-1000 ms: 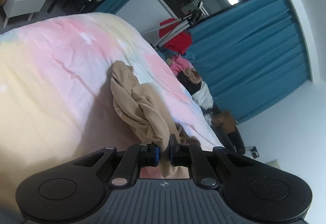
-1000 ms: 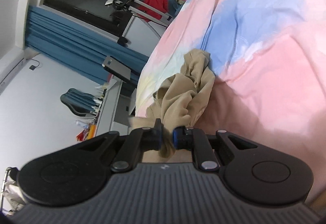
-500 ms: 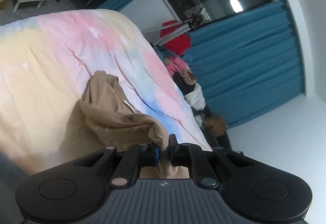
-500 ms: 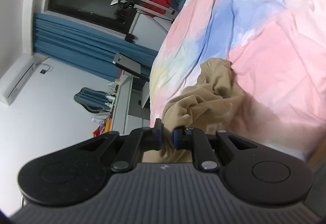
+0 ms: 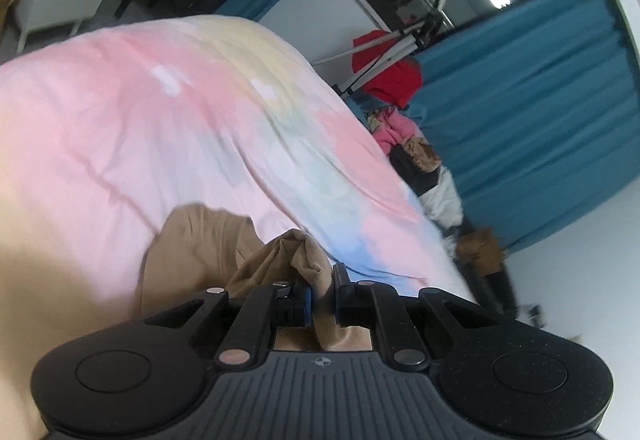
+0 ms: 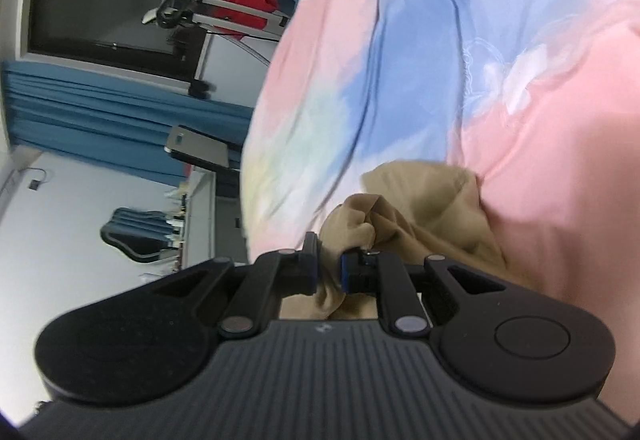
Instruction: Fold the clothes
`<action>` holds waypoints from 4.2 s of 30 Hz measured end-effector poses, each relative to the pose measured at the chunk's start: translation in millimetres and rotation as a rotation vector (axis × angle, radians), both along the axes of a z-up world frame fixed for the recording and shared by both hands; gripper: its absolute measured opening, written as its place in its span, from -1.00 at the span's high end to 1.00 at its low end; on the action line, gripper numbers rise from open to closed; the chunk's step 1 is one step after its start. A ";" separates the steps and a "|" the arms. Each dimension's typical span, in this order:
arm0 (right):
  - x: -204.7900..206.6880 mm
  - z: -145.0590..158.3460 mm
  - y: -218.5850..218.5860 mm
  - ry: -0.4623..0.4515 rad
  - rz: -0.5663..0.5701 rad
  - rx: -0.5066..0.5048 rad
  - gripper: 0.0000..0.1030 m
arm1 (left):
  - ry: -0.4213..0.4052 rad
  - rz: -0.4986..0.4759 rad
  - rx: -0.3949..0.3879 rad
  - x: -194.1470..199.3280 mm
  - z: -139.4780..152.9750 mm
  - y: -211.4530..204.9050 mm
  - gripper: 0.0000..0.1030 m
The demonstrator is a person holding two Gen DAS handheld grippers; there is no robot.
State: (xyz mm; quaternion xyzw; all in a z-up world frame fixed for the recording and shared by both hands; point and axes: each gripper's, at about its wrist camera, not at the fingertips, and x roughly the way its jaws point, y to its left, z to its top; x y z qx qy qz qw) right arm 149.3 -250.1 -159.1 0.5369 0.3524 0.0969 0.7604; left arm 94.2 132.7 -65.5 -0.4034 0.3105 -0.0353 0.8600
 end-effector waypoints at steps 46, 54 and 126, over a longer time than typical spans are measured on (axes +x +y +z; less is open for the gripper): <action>-21.9 17.4 80.3 -0.386 0.288 -0.857 -0.26 | -0.133 -0.223 0.697 -23.7 -22.3 -72.8 -0.48; -50.4 15.7 86.7 -0.357 0.279 -0.886 -0.24 | -0.100 -0.237 0.748 -54.1 -22.7 -86.7 -0.48; -63.9 -67.0 79.6 0.094 0.274 0.370 -0.25 | -0.001 0.057 -0.240 -78.7 -72.7 -0.5 0.58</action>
